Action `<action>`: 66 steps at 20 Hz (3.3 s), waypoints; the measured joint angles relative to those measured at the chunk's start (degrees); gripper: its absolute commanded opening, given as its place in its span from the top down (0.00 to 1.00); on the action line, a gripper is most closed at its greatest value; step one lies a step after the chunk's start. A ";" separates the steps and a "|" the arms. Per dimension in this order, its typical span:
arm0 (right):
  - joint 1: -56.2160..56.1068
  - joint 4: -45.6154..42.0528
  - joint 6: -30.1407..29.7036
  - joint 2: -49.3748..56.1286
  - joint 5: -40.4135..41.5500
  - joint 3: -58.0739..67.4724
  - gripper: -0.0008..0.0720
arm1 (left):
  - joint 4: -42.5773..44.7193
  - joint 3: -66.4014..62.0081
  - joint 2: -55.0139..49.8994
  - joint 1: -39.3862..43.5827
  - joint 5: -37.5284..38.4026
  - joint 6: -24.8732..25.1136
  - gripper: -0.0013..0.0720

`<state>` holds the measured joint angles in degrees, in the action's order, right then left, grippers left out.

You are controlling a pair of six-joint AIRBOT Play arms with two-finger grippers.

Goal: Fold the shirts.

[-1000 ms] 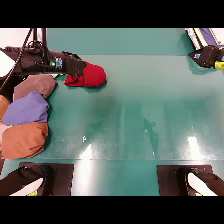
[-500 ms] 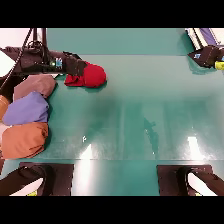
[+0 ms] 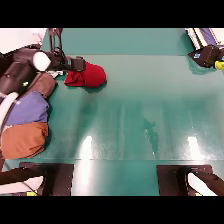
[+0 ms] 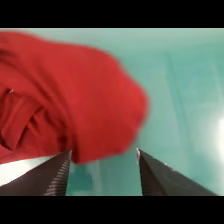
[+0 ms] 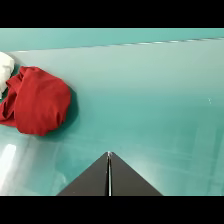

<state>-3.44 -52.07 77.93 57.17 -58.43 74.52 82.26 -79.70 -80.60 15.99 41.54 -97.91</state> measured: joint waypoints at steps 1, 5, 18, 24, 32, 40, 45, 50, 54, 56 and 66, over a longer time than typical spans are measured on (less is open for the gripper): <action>0.00 0.02 0.00 0.00 0.02 0.00 0.97 | -0.87 0.00 -2.95 -0.85 -1.84 -0.55 0.30; 0.00 0.04 0.00 0.00 0.33 0.00 0.97 | -3.93 -0.81 -11.82 -2.25 -8.22 -1.60 0.30; 0.00 -0.02 0.00 0.00 -1.29 0.00 0.97 | -5.20 -9.42 -16.83 -2.84 -11.32 -1.16 0.93; 0.00 -0.09 0.00 0.00 -2.69 0.00 0.97 | -5.20 -10.10 -17.11 -2.84 -7.19 -0.74 0.30; 0.00 -0.07 0.00 -0.24 -3.96 0.00 0.97 | -5.73 -10.47 -18.08 -2.99 -4.68 -0.57 0.95; 0.00 -3.06 -0.02 -3.80 -2.10 11.47 0.97 | 0.94 -15.04 5.64 -2.10 -1.31 1.18 0.95; 0.00 -4.52 -0.02 -1.14 -6.62 23.32 0.97 | 2.16 -15.63 19.34 6.78 3.50 2.91 0.95; 0.00 -4.87 -0.02 1.14 -12.98 28.48 0.97 | 1.31 -11.58 17.94 20.24 9.81 3.34 0.21; 0.00 -4.92 0.00 1.49 -16.79 29.40 0.97 | 1.77 -8.94 14.58 23.91 11.96 3.67 0.21; 0.00 -4.94 -0.02 1.57 -18.08 29.53 0.97 | 4.26 -8.22 14.12 21.22 14.82 3.63 0.21; 0.00 -2.91 0.00 4.68 -20.11 29.68 0.97 | -1.90 18.12 9.81 -2.71 17.03 4.61 0.21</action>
<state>-3.44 -54.98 77.93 61.84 -78.54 104.20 80.36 -61.58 -70.78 13.28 58.57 -93.30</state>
